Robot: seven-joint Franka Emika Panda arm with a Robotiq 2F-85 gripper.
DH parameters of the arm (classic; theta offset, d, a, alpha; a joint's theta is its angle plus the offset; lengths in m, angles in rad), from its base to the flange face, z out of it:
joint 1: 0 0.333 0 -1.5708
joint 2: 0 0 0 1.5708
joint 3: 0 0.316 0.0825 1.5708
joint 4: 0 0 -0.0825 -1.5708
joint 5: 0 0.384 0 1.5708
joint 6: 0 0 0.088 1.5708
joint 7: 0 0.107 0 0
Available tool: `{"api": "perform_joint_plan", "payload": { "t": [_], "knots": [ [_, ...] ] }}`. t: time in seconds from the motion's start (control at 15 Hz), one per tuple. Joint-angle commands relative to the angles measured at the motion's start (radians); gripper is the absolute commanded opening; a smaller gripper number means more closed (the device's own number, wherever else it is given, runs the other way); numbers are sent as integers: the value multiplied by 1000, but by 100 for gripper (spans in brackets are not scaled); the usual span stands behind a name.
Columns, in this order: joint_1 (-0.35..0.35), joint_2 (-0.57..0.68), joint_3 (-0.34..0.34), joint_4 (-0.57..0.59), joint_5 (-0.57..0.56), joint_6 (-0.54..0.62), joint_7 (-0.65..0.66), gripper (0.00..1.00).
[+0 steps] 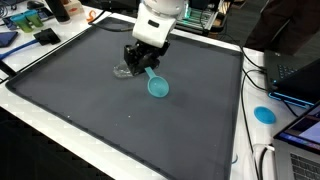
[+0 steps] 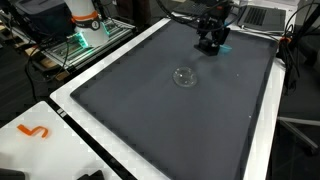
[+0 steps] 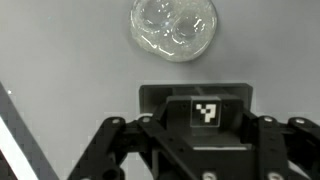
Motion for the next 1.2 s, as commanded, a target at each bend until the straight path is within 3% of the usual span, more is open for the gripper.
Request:
{"api": "perform_joint_plan", "payload": {
  "t": [0.0,0.67,1.13],
  "knots": [
    [-14,25,4,44,25,-20,-27,31],
    [-94,93,14,171,175,-78,-182,31],
    [-207,151,23,301,372,-152,-336,31]
  ]
}}
